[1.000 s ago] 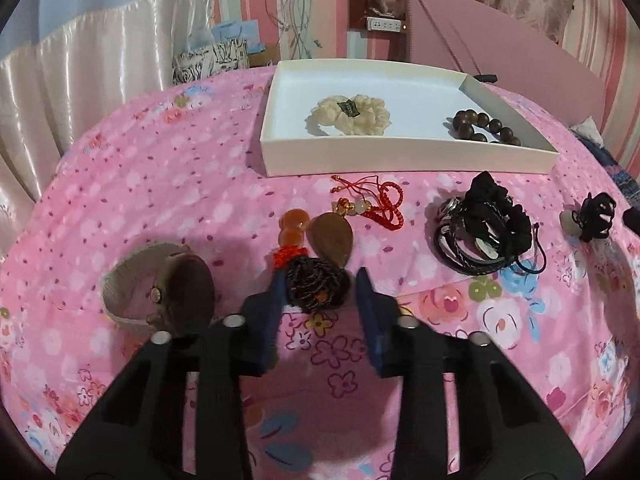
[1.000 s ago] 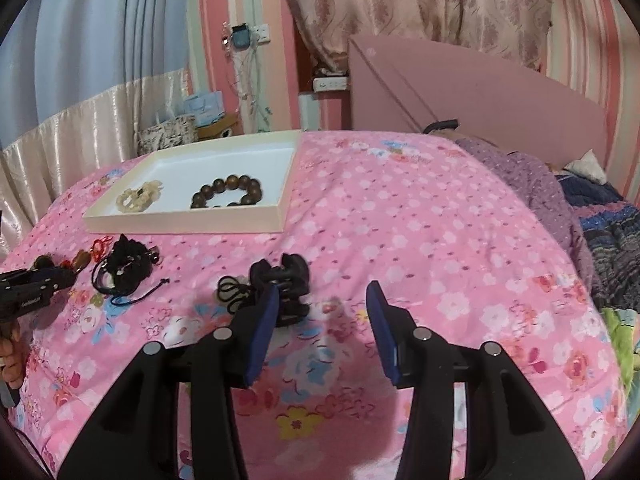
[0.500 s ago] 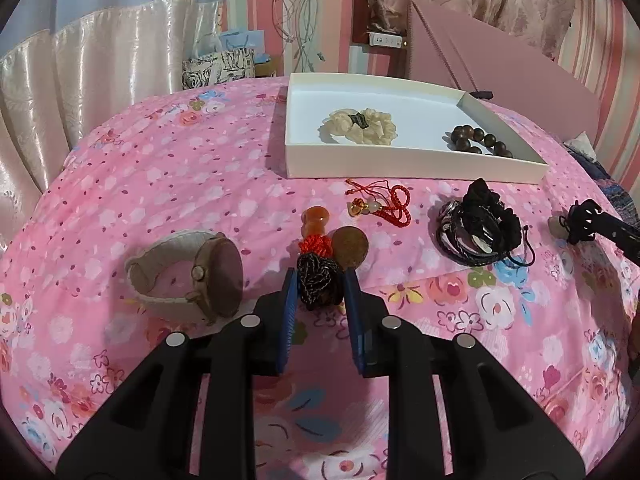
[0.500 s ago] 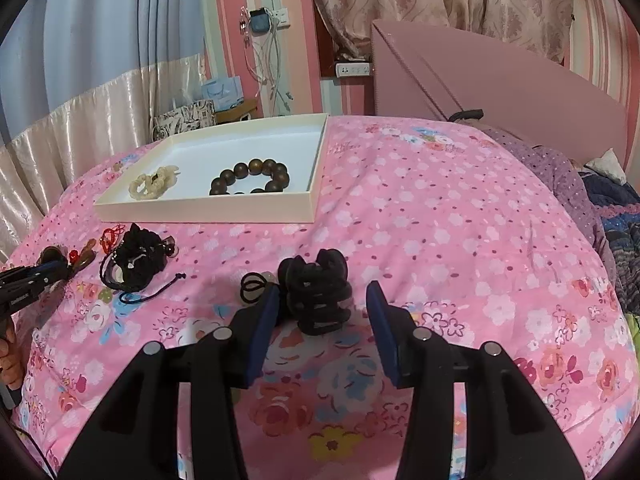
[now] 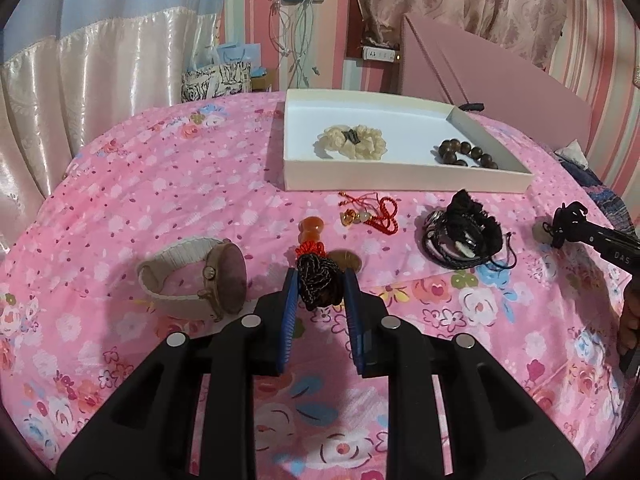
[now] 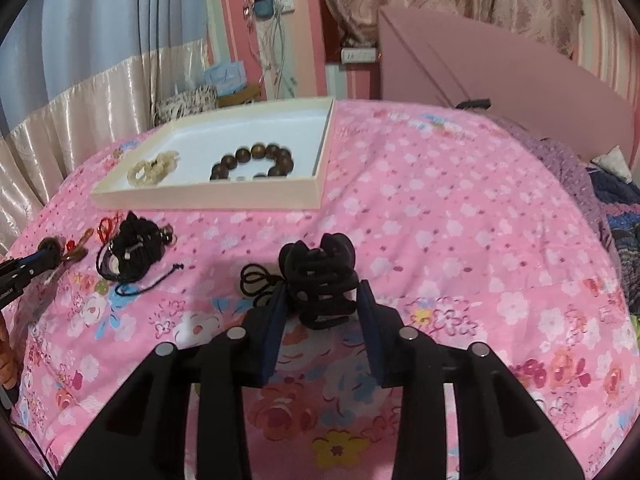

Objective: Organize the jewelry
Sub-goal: 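Carry the charm and claw clip into the white tray and open both tools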

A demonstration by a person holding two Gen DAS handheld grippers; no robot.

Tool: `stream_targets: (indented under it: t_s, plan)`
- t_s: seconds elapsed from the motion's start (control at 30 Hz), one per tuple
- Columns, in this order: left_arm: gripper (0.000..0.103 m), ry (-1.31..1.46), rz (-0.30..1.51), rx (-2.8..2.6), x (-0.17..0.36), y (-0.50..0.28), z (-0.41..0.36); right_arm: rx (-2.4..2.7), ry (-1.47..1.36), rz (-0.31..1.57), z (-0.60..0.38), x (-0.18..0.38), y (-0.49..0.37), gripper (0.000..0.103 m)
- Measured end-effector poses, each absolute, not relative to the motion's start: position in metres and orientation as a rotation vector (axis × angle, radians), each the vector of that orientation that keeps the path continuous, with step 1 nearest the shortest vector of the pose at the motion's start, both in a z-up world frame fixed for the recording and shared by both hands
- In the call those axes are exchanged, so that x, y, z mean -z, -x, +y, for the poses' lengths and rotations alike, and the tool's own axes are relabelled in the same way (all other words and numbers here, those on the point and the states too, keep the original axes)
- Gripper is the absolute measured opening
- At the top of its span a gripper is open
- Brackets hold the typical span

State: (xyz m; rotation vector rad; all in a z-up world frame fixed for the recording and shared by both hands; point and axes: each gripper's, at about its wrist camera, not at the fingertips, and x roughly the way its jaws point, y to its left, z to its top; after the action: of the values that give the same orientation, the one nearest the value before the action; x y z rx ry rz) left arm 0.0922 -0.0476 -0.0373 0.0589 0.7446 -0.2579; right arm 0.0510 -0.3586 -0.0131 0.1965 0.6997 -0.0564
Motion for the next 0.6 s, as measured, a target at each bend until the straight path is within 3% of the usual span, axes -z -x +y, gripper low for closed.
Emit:
stream_targets:
  t_s: [0.6]
  plan:
    - [0.021, -0.071, 0.574, 0.304, -0.034, -0.085, -0.044, 0.046, -0.169, 0.536, -0.342, -0.061, -0.042, 0.035]
